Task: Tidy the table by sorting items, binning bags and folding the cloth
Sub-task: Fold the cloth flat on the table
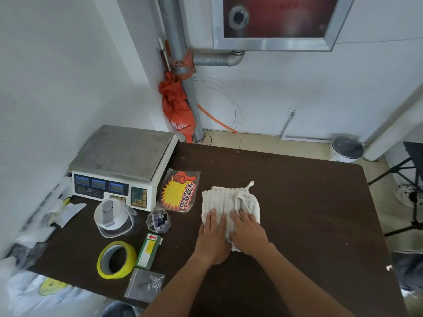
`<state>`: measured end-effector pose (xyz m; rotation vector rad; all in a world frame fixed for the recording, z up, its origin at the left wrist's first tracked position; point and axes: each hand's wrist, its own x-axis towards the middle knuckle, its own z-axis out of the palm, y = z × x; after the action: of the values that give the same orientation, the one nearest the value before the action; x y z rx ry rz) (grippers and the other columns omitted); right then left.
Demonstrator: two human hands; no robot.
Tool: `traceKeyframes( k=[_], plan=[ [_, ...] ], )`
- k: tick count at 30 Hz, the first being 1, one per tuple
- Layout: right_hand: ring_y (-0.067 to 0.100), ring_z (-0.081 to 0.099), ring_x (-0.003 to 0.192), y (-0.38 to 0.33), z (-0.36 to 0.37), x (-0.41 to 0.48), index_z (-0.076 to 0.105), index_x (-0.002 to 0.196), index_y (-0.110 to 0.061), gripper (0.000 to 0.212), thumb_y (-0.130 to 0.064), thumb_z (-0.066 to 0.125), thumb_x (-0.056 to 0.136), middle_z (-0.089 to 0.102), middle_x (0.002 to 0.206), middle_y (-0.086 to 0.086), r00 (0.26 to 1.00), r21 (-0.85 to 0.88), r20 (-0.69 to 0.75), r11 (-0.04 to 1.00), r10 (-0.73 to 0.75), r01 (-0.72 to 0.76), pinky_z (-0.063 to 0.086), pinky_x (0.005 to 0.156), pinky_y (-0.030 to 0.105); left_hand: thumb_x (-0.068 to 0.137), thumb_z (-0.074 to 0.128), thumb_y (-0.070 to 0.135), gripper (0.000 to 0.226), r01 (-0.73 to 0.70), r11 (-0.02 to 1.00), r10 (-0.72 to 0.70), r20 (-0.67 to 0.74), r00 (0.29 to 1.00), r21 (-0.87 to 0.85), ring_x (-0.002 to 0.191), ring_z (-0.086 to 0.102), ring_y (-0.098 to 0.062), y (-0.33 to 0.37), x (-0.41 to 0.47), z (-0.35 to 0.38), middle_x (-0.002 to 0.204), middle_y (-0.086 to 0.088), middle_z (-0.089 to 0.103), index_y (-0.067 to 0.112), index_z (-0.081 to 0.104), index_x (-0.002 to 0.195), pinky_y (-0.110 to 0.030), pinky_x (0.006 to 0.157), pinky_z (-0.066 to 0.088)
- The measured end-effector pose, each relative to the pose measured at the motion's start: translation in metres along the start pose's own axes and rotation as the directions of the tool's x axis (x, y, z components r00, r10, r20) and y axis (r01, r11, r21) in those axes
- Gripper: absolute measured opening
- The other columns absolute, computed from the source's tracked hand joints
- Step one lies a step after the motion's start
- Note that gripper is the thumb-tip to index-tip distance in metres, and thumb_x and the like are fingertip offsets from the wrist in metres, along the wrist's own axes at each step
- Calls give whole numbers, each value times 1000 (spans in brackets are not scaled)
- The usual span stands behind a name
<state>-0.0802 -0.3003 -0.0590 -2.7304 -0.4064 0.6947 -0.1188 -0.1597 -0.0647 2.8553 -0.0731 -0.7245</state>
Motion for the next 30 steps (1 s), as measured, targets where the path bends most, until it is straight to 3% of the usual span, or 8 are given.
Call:
traceKeyframes(
  k=[7, 12, 16, 18, 20, 24, 30],
  plan=[
    [28, 21, 149, -8, -18, 36, 19, 158, -21, 68, -40, 48, 99, 19, 163, 8, 1000, -44, -23, 999, 22, -23, 32, 118, 41, 98, 47, 56, 98, -50, 989, 50, 1, 999, 141, 153, -25, -35, -21, 34, -11, 160, -17, -36, 17, -19, 159, -50, 127, 2],
    [28, 16, 151, -7, -23, 63, 18, 157, -21, 66, -40, 44, 100, 15, 165, 9, 999, -70, -49, 997, 10, -13, 25, 121, 41, 95, 43, 61, 99, -60, 991, 62, -8, 998, 124, 152, -27, -35, -25, 59, -25, 163, -19, -32, 17, -19, 159, -50, 127, -1],
    [29, -4, 155, -8, -23, 76, 4, 160, -20, 65, -44, 23, 103, -4, 168, 11, 996, -76, -82, 997, 16, -23, 7, 125, 43, 96, 37, 66, 98, -77, 992, 78, -11, 997, 103, 152, -27, -35, -27, 79, -39, 162, -19, -33, 16, -17, 160, -50, 127, -4],
    [26, -6, 155, -7, -22, 83, 1, 161, -20, 73, -51, 2, 94, -5, 168, 11, 993, -71, -121, 997, 13, -22, 3, 125, 42, 97, 36, 64, 96, -87, 989, 89, -17, 996, 116, 152, -27, -36, -29, 89, -45, 162, -19, -33, 16, -17, 160, -51, 127, -3],
    [23, -8, 155, -2, -22, 91, -1, 161, -22, 82, -53, -8, 86, -7, 169, 9, 990, -56, -137, 998, 9, -17, -1, 125, 40, 99, 33, 63, 93, -90, 988, 93, -18, 995, 125, 151, -28, -35, -30, 99, -50, 162, -19, -34, 16, -19, 160, -52, 127, -2],
    [20, -17, 154, 11, -32, 110, -7, 160, -27, 70, -52, 2, 95, -16, 168, 4, 992, -48, -123, 999, 9, -15, -7, 123, 39, 98, 29, 66, 94, -81, 991, 85, -33, 996, 104, 151, -30, -34, -26, 117, -53, 160, -19, -37, 15, -21, 158, -53, 127, -2],
    [15, -22, 152, 28, -40, 135, -13, 158, -28, 65, -53, 0, 100, -19, 167, 2, 988, -57, -152, 998, 24, -33, -8, 124, 38, 98, 28, 66, 93, -91, 994, 94, -45, 995, 65, 149, -34, -31, -20, 150, -60, 160, -16, -39, 17, -23, 158, -52, 127, -5]
  ],
)
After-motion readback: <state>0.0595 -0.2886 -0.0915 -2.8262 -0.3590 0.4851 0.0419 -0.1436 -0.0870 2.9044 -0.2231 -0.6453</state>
